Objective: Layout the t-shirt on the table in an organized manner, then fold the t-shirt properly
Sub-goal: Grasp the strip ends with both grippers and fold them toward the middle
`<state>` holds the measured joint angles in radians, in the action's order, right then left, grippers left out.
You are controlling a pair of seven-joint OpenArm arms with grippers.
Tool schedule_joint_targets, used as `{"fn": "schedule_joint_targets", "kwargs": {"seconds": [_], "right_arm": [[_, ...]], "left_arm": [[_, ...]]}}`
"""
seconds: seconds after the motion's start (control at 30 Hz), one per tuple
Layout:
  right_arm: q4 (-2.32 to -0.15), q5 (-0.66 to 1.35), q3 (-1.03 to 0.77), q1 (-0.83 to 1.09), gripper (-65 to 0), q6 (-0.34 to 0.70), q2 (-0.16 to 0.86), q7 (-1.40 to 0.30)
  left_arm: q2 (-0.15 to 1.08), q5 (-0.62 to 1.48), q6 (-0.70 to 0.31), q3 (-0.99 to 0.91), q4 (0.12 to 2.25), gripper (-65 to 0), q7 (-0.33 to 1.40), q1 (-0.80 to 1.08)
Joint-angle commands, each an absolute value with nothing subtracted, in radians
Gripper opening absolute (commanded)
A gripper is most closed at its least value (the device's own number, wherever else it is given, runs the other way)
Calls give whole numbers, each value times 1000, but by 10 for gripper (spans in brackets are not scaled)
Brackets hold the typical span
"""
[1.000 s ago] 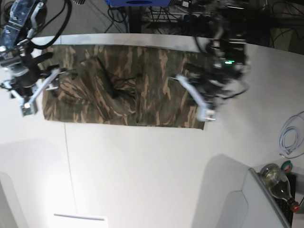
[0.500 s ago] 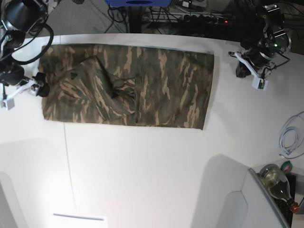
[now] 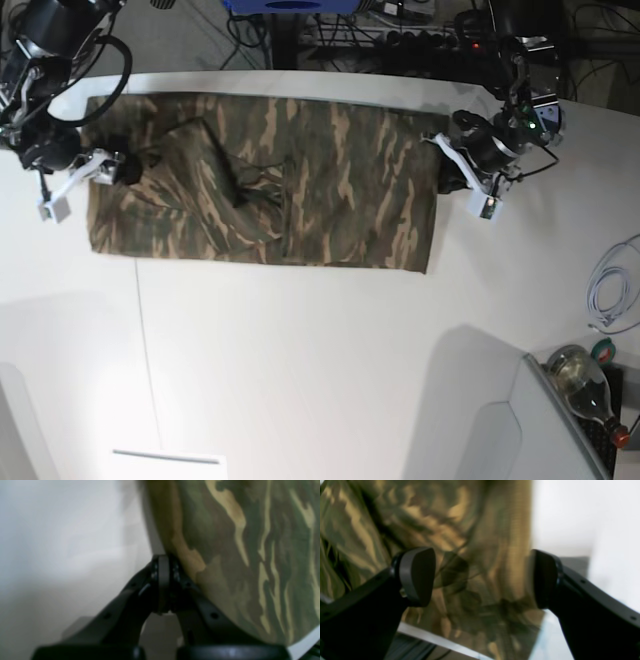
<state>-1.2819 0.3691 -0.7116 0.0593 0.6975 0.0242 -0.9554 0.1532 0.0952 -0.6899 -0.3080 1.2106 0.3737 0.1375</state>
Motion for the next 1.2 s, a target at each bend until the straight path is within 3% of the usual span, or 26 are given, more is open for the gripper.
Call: {"fn": "schedule_joint_targets", "kwargs": {"seconds": [0.0,0.3,0.37,0.43,0.57,0.63,0.87,1.0,1.17], "right_arm": [[-1294,349,-688,71,-114,698,21,-995],[-1300,349,-670,53,-116,698,-25,-970],[-1300,349,-665,51,-143,698,-25,-938],[-1300,349,-665,44,-252,698,-25,-921],[-1303,349,-664,33,-549,698,-18,-917],[-1307,348,-661,16,-624,698,-18,-918],[-1520,344,-515,59,-636,698,-27,-929],[-1673,344,-390,107,-636,698,-42,-955],[-1747,344,-259,120,-636,698,-54,-958]], "left_arm": [[147,88,-698,-300,1221,-650,380,119],[124,82,-698,-289,1221,-650,384,108],[124,82,-698,-289,1221,-650,384,108],[124,82,-698,-289,1221,-650,384,108],[122,82,-698,-288,1221,-650,384,108],[119,82,-698,-286,1221,-650,386,108],[107,82,-697,-153,1228,-650,386,108],[101,85,-596,-50,1224,-650,383,81],[85,90,-584,39,1213,-650,386,33]]}}
